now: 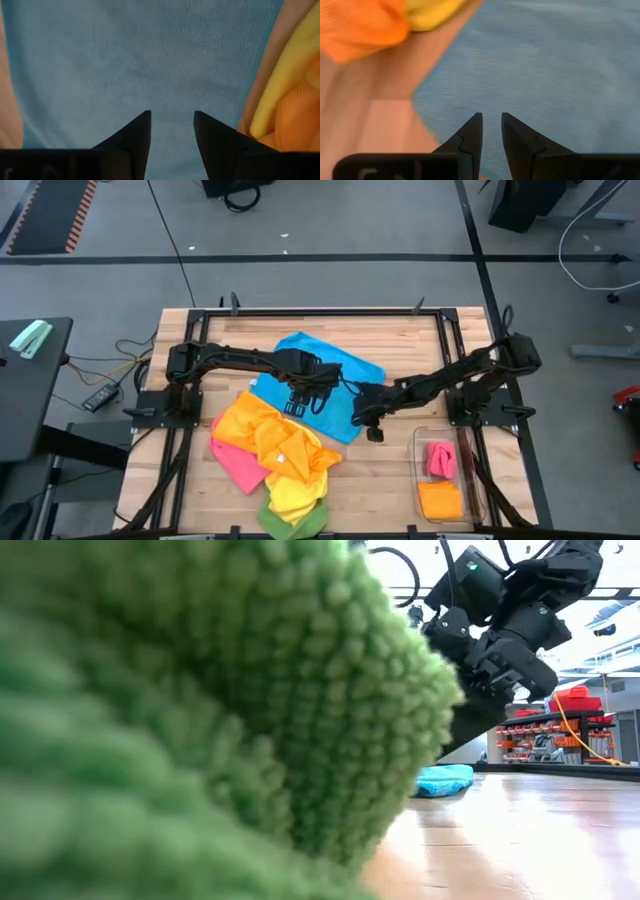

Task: Fold microfiber towels
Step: Fold the blue towel

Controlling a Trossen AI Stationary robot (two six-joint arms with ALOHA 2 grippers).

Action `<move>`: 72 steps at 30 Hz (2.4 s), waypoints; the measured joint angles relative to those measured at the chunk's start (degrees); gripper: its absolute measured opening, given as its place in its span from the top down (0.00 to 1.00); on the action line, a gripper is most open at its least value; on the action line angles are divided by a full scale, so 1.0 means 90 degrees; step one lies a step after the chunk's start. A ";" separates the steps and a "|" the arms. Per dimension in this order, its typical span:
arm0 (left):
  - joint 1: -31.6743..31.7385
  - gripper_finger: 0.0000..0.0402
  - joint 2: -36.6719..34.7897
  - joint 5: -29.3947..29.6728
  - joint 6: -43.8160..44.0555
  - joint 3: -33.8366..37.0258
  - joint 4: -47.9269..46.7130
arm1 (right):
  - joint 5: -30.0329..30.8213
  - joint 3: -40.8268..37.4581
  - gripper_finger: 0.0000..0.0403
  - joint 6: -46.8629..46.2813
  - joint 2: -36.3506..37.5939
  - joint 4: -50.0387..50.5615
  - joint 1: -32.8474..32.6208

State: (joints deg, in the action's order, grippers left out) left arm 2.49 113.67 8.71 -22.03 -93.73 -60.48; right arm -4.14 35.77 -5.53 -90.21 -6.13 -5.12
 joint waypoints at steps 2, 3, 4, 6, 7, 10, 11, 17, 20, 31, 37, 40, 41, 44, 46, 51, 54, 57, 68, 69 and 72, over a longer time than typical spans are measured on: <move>0.0017 0.63 0.0000 0.0018 0.0074 0.0000 -0.0159 | -0.0312 0.0114 0.82 0.0168 -0.0165 -0.0042 -0.0024; 0.0038 0.64 0.0000 0.0035 0.0137 0.0000 -0.0299 | -0.0439 0.0142 0.82 0.0226 -0.0236 -0.0085 -0.0047; 0.0047 0.64 0.0000 0.0048 0.0206 0.0000 -0.0419 | -0.0534 0.0145 0.83 0.0269 -0.0274 -0.0062 -0.0087; 0.0087 0.66 0.0000 0.0070 0.0281 0.0000 -0.0674 | -0.0653 0.0145 0.84 0.0300 -0.0388 -0.0089 -0.0153; 0.0100 0.67 0.0000 0.0073 0.0349 0.0000 -0.0793 | -0.0685 0.0145 0.85 0.0334 -0.0406 0.0047 -0.0181; 0.0149 0.69 -0.0003 0.0070 0.0401 0.0000 -0.0955 | -0.0762 0.0138 0.86 0.0378 -0.0458 0.0316 -0.0240; 0.0162 0.70 -0.0011 0.0067 0.0410 0.0000 -0.1002 | -0.0764 0.0146 0.86 0.0339 -0.0439 0.0453 -0.0238; 0.0181 0.74 -0.0024 0.0078 0.0509 -0.0118 -0.1083 | -0.0775 0.0157 0.88 -0.0424 0.0061 0.1886 -0.0002; 0.0178 0.75 -0.0024 0.0075 0.0516 -0.0185 -0.1105 | -0.0649 0.0131 0.88 -0.0632 0.0471 0.2823 0.0161; 0.0121 0.76 -0.0024 0.0073 0.0547 -0.0335 -0.0892 | 0.0263 0.0128 0.88 -0.0804 0.2402 0.5035 0.1025; 0.0205 0.77 -0.0015 0.0073 0.0636 -0.0282 0.0480 | 0.1122 0.0131 0.88 -0.0531 0.3248 0.4894 0.1203; 0.0321 0.78 -0.0009 0.0074 0.0747 -0.0041 0.1352 | 0.1559 0.0131 0.88 -0.0520 0.3384 0.4660 0.1320; 0.0378 0.79 -0.0007 0.0075 0.0686 0.0043 0.1575 | 0.1689 0.0131 0.88 -0.0569 0.3395 0.4573 0.1338; 0.0576 0.80 -0.0010 0.0311 0.0224 0.0416 0.2003 | 0.1763 0.0131 0.88 -0.0741 0.3397 0.4357 0.1335; 0.0772 0.80 0.0000 0.0640 -0.0122 0.0616 0.1845 | 0.1772 0.0131 0.88 -0.0871 0.3362 0.4228 0.1248; 0.1564 0.80 0.0000 0.0496 -0.0146 0.0776 0.1497 | 0.1815 0.0131 0.88 -0.0882 0.3270 0.3896 0.0906; 0.2137 0.80 0.0000 -0.0266 0.0070 0.0797 0.1508 | 0.1923 0.0131 0.88 -0.0807 0.3205 0.3638 0.0758; 0.2644 0.80 0.0062 -0.0634 0.0752 0.0795 0.1609 | 0.1960 0.0133 0.88 -0.0785 0.3141 0.3513 0.0676; 0.3201 0.53 0.0180 -0.0197 0.2044 0.0789 0.2062 | 0.1968 0.0133 0.88 -0.0630 0.3096 0.3253 0.0665; 0.3220 0.50 0.0214 -0.0190 0.2051 0.0797 0.2000 | 0.1965 0.0133 0.88 -0.0625 0.3095 0.3230 0.0662; 0.3269 0.44 0.0392 -0.0147 0.2204 0.0789 0.1975 | 0.1960 0.0133 0.88 -0.0620 0.3096 0.3198 0.0660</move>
State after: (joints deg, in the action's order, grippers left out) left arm 31.91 117.20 7.38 -2.20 -86.63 -42.71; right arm 13.50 36.97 -11.11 -62.35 22.65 0.82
